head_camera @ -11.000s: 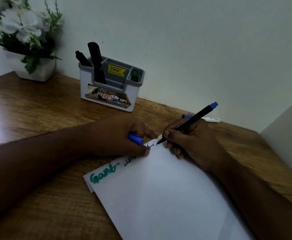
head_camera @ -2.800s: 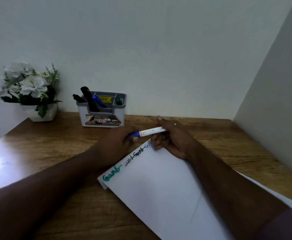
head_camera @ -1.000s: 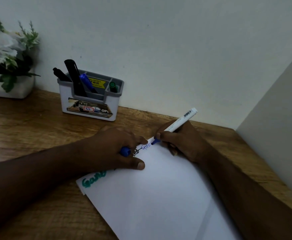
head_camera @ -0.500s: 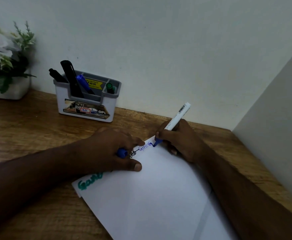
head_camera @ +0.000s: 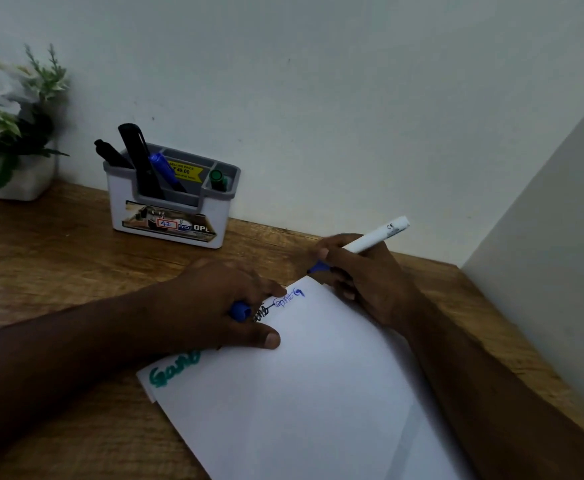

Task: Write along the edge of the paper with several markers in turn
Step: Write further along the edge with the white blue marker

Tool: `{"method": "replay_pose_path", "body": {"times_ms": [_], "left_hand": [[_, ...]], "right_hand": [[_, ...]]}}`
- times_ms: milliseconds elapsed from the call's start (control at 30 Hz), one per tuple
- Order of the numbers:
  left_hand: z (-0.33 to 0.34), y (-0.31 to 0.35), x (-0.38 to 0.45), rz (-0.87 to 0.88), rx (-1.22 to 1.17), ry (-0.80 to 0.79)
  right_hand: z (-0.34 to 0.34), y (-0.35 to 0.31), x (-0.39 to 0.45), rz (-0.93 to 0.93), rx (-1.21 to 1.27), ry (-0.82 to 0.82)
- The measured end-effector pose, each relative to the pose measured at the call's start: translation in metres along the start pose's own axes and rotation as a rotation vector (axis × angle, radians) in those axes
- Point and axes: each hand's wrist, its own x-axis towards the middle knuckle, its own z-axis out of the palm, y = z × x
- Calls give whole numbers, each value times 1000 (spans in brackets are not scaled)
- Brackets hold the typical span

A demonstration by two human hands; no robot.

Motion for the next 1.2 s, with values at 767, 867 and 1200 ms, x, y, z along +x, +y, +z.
{"method": "replay_pose_path", "body": {"times_ms": [767,867,1200], "left_hand": [[0,0,0,-13,-14,0],[0,1,1,-10,-6,-8],[3,-2,1,5,-22,15]], "right_hand": [[-3,11,-2,-74,-225,-136],[-3,12,-1,-77,-191,-115],[-2,14,1,-62,-166,-59]]}}
